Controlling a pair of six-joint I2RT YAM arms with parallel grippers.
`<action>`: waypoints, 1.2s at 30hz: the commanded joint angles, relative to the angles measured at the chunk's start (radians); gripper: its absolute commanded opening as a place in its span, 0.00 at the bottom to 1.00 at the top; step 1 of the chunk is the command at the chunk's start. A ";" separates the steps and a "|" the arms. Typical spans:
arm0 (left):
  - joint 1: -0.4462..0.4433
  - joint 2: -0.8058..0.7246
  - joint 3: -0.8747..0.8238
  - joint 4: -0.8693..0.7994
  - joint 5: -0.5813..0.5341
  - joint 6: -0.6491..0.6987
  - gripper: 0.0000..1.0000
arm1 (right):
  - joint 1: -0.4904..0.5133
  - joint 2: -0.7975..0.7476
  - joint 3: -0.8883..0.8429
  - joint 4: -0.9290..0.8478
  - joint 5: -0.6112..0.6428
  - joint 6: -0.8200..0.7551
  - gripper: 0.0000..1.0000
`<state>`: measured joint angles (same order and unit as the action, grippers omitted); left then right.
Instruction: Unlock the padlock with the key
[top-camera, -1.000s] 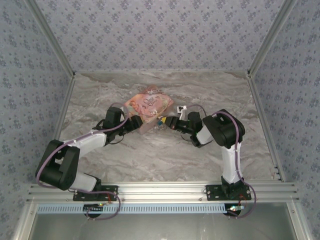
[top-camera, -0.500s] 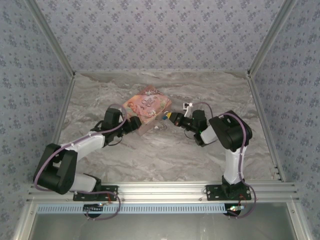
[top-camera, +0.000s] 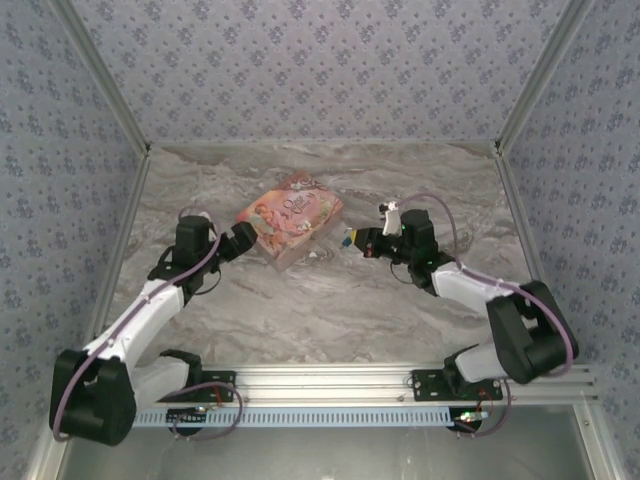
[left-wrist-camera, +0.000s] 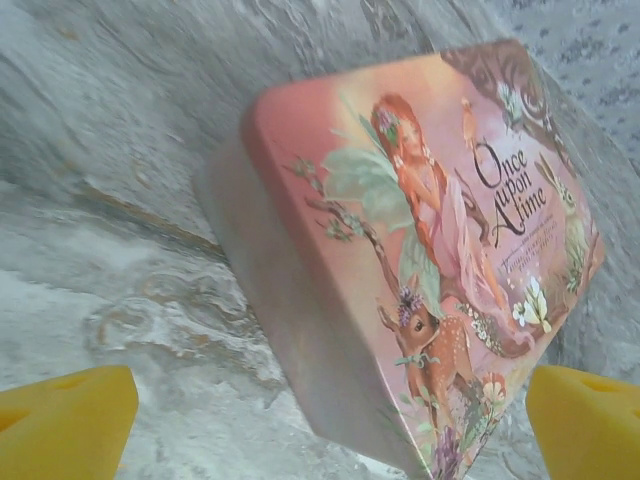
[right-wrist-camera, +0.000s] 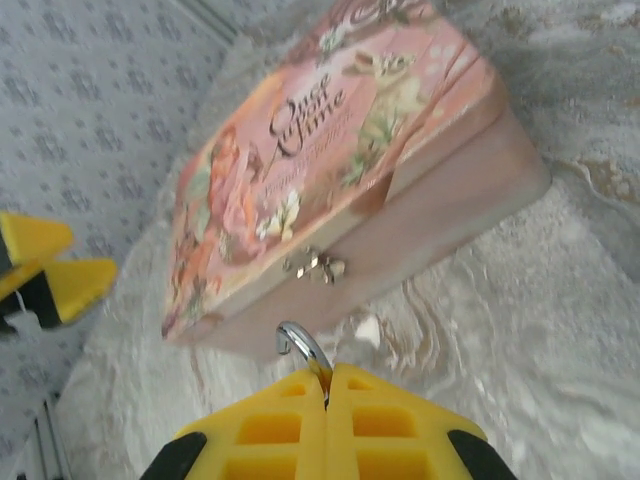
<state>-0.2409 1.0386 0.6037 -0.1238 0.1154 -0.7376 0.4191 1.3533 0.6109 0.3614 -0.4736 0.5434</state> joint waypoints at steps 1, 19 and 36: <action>0.020 -0.058 0.038 -0.102 -0.089 0.065 0.99 | 0.022 -0.080 0.060 -0.413 0.013 -0.125 0.00; 0.060 -0.064 0.009 -0.126 -0.111 0.074 0.99 | 0.099 -0.049 0.117 -0.904 0.064 -0.180 0.00; 0.084 -0.109 0.052 -0.180 -0.114 0.110 0.99 | 0.015 -0.022 0.186 -0.896 0.079 -0.252 0.27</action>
<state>-0.1692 0.9524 0.6090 -0.2749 0.0097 -0.6582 0.4568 1.3777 0.7479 -0.4877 -0.4133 0.3290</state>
